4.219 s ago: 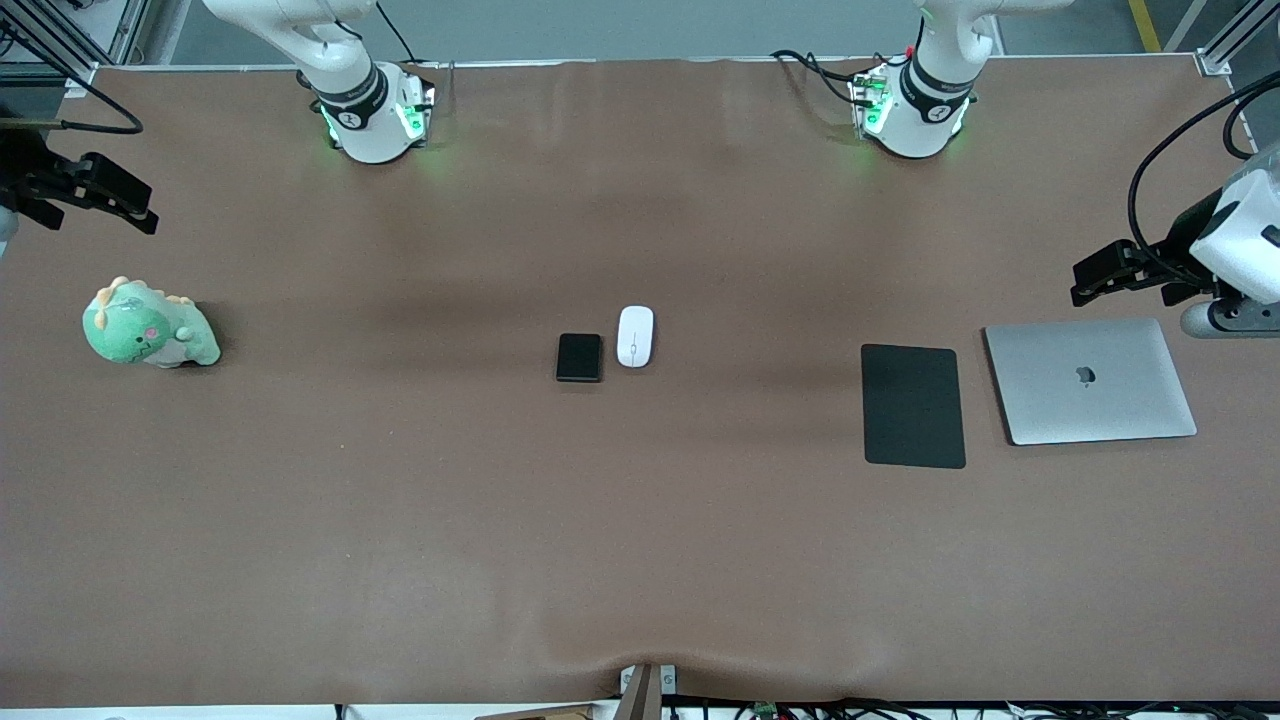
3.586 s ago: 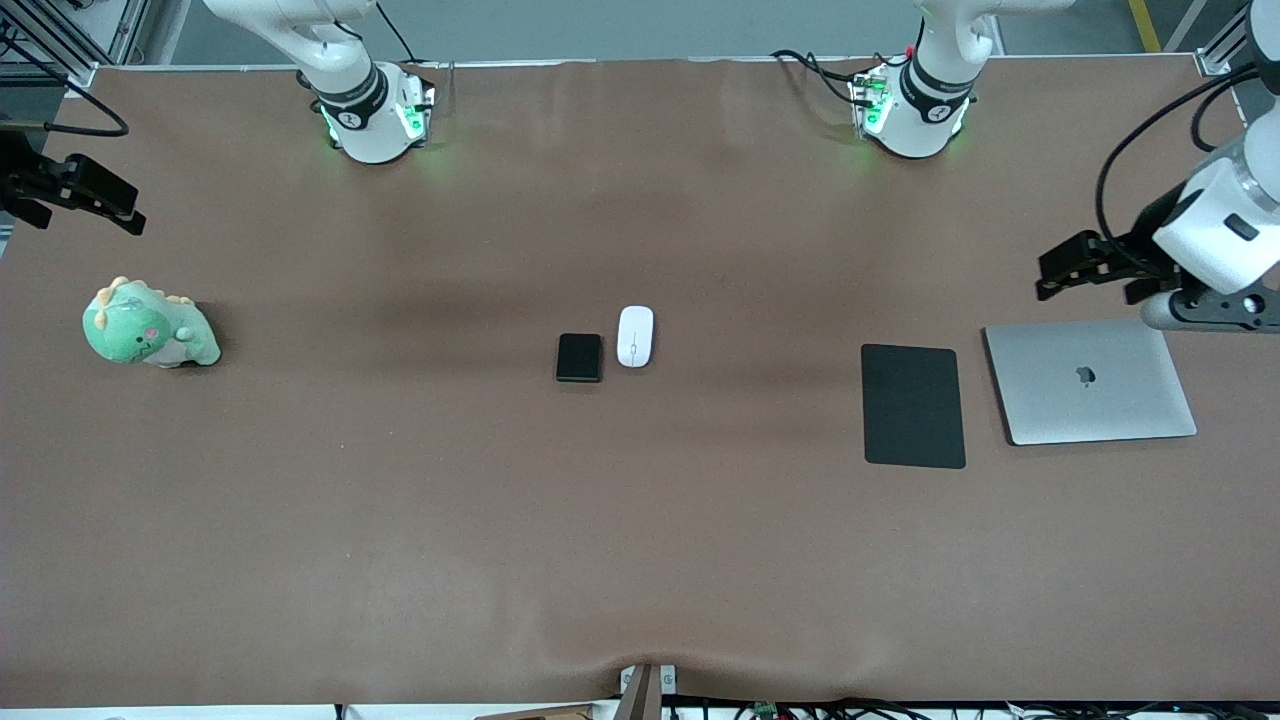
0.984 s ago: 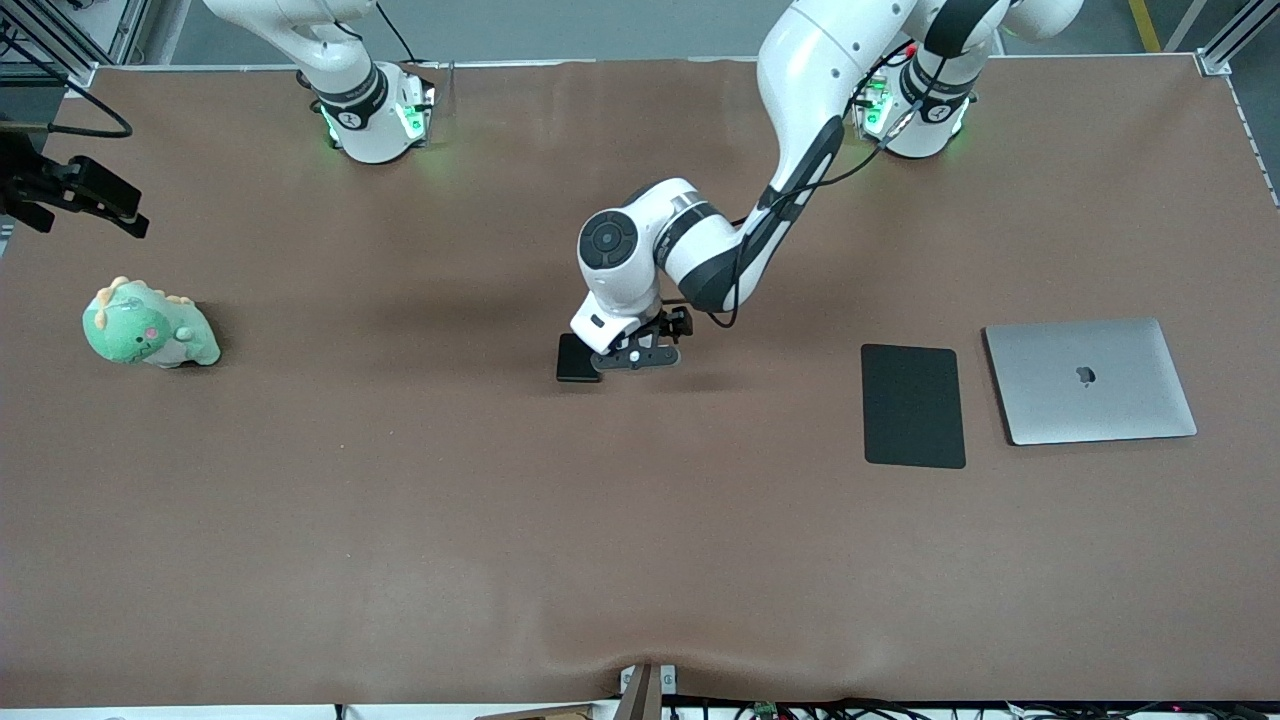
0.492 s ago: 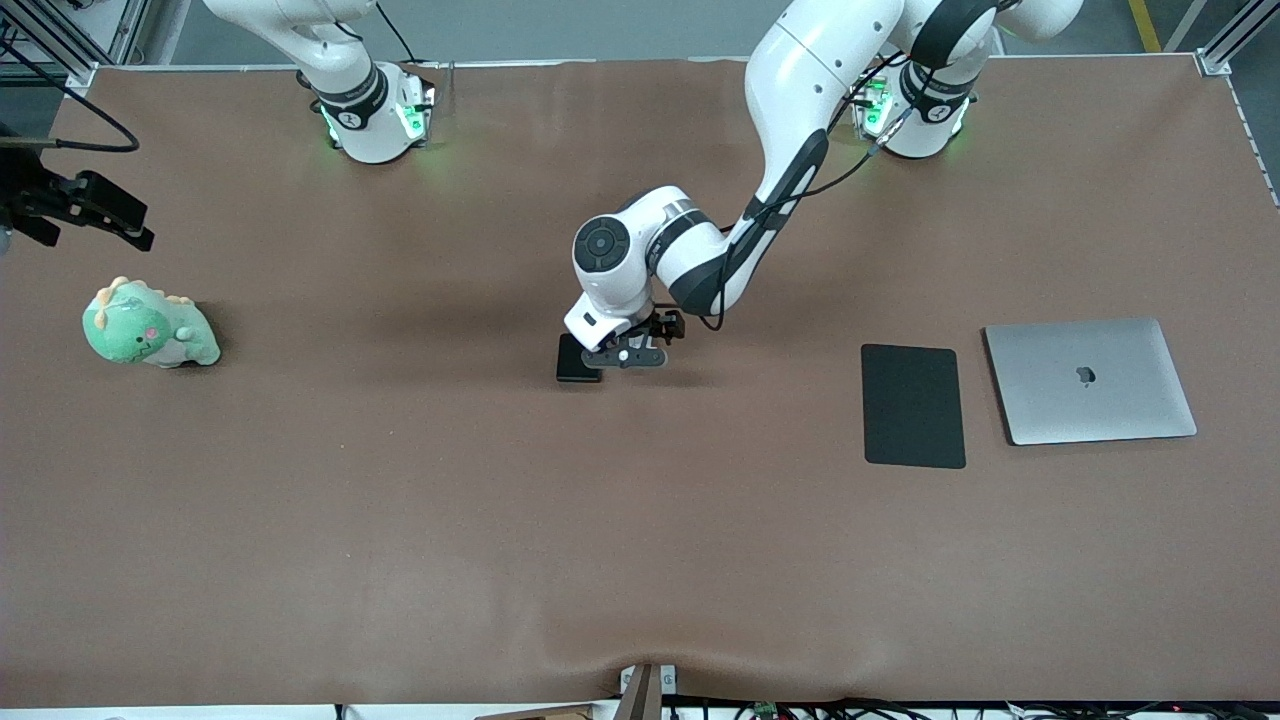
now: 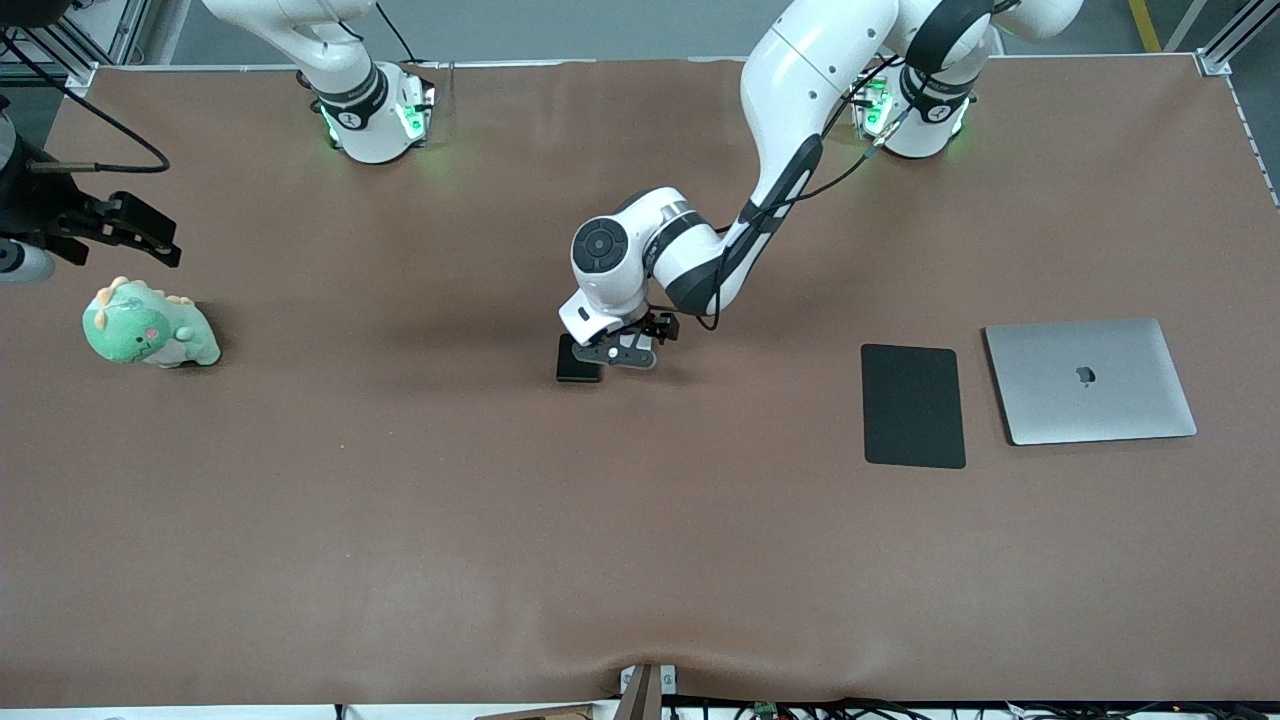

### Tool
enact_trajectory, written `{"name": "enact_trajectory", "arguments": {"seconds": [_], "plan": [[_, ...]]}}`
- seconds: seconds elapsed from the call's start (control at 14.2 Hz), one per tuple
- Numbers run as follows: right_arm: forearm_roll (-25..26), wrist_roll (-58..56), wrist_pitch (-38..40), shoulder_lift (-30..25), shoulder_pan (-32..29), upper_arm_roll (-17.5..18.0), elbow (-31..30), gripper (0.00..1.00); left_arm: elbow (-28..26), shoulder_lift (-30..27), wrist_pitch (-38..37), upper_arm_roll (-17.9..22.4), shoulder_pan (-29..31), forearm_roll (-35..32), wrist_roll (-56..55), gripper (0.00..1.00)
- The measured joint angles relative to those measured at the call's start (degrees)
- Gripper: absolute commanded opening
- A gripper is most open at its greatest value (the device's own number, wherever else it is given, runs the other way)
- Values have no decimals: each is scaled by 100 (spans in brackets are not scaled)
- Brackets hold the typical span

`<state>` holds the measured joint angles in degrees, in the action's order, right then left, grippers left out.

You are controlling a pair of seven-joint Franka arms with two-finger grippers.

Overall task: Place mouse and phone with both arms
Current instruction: 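Carry the mouse to the black pad while the right gripper reaches the phone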

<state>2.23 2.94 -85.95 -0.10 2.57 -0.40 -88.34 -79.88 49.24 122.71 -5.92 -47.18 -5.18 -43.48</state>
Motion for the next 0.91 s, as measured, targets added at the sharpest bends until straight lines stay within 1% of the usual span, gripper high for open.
{"name": "enact_trajectory", "arguments": {"seconds": [0.28,0.35,0.42,0.49,0.56,0.63,0.91], "plan": [[0,-2,-171,356,7,1,-7,100,-2,81,85,-10,2,58,2,100],[0,-3,-205,504,17,4,-10,100,-2,86,89,-10,5,88,2,94],[0,-5,-246,654,37,7,-9,100,-2,89,90,-10,7,128,2,68],[0,-7,-295,786,68,10,-8,100,-2,94,92,-10,8,198,3,33],[0,-7,-340,906,111,14,-7,100,-2,106,95,-11,7,265,3,1],[0,-7,-378,1013,158,14,-8,100,-3,120,99,-11,7,292,4,0],[-1,-7,-602,1278,295,17,-6,100,1,138,135,-12,23,325,330,0]]}}
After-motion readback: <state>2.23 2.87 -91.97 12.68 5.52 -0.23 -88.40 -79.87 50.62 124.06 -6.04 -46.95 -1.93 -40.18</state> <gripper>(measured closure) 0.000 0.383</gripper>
